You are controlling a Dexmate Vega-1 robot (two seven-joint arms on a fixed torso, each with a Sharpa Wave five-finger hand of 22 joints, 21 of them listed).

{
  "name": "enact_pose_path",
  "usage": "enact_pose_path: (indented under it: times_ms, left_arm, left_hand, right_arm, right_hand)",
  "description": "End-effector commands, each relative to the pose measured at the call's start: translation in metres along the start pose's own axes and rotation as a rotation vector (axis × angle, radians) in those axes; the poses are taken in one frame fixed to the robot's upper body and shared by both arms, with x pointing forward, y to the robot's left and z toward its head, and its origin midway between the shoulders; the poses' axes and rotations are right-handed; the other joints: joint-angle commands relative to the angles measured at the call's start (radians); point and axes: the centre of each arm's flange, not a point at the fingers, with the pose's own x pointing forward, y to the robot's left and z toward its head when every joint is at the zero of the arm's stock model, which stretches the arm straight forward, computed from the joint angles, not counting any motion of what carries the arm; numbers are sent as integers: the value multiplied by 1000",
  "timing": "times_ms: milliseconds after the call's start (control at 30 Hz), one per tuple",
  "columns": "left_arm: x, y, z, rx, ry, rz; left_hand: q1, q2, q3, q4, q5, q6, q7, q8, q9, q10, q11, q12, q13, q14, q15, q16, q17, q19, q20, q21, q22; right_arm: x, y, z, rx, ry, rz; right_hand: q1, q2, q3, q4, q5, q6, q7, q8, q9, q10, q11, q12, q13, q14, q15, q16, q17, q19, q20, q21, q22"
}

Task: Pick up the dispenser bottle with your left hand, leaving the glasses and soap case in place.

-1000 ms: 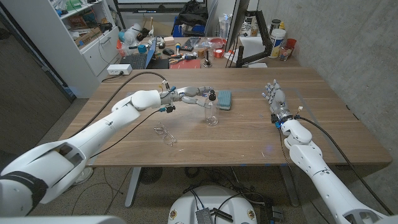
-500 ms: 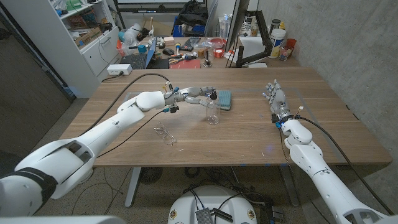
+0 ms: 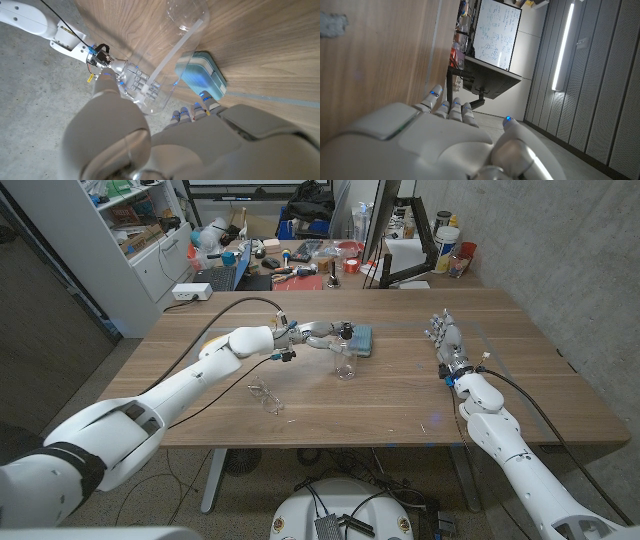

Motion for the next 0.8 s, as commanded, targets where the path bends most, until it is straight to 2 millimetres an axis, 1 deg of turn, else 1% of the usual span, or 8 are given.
enact_pose_path:
  times_ms: [33, 200, 233, 367, 433, 533, 633, 800]
  left_arm:
    - [12, -9, 0, -18, 8, -4]
    - [15, -13, 0, -32, 5, 0]
    - [15, -14, 0, -31, 4, 2]
    - [15, -14, 1, -28, 4, 12]
    - [15, -14, 1, -28, 5, 15]
    - [14, -15, 2, -26, 8, 23]
    - [13, -15, 3, -24, 8, 32]
    - [13, -16, 5, -21, 9, 43]
  left_hand:
    - [48, 26, 11, -9, 3, -320, -23, 14, 4, -211, -11, 15, 2, -175, -17, 12, 0, 50, -2, 18, 1]
    - [111, 51, 19, -20, -14, -261, -31, 25, 3, -151, -28, 28, -3, -82, -41, 24, -5, 144, -13, 34, -4]
    - [134, 49, 16, -23, -25, -231, -31, 30, 2, -105, -33, 39, -6, -32, -57, 29, -8, 184, -18, 40, -5]
    - [177, 42, 5, -22, -49, -154, -26, 41, 1, -3, -51, 55, -13, 80, -81, 38, -11, 265, -22, 47, -6]
    - [191, 39, -1, -20, -58, -132, -34, 42, 1, 33, -89, 57, -15, 122, -95, 39, -11, 287, -27, 46, -6]
    - [208, 45, -4, -15, -68, -124, -55, 33, 1, 77, -174, 58, -16, 157, -100, 32, -11, 295, -26, 37, -5]
    - [216, 49, -10, -9, -76, -95, -80, 34, 2, 132, -229, 66, -18, 181, -102, 24, -10, 300, -28, 28, -5]
    - [232, 52, -19, -5, -87, -40, -68, 38, 2, 249, -247, 89, -18, 229, -133, 19, -10, 315, -36, 16, -5]
  right_arm:
    - [-3, -4, -2, 6, 1, -6]
    - [-4, -5, -2, 5, -1, -9]
    - [-5, -5, -2, 6, 0, -10]
    - [-6, -6, -1, 5, -2, -11]
    - [-6, -6, -1, 4, -3, -10]
    - [-6, -6, 0, 3, -5, -9]
    - [-5, -6, 0, 3, -8, -7]
    - [-6, -6, 0, 5, -7, -8]
  right_hand:
    - [5, 29, -5, -1, 8, 7, 0, 10, 3, 8, 3, 6, 6, 2, -5, 3, 3, 4, -79, -7, 1]
    - [5, 30, -6, -1, 9, 8, 1, 10, 3, 9, 5, 6, 6, 4, -4, 4, 3, 6, -78, -9, 1]
    - [5, 30, -6, -1, 9, 8, 2, 10, 3, 9, 6, 6, 6, 4, -4, 4, 3, 6, -77, -9, 1]
    - [5, 30, -6, -1, 9, 10, 3, 10, 3, 10, 5, 6, 6, 5, -4, 4, 3, 7, -76, -11, 1]
    - [5, 30, -7, -1, 9, 9, 3, 10, 3, 10, 5, 6, 6, 5, -3, 4, 3, 8, -76, -11, 1]
    - [5, 30, -7, -1, 9, 10, 2, 10, 3, 11, 6, 6, 6, 5, -4, 4, 3, 8, -77, -13, 1]
    - [5, 30, -7, -1, 9, 9, 1, 10, 3, 11, 5, 6, 6, 5, -4, 3, 3, 9, -77, -14, 1]
    - [6, 30, -8, -1, 9, 9, 2, 9, 3, 11, 7, 6, 6, 5, -3, 3, 3, 10, -76, -16, 1]
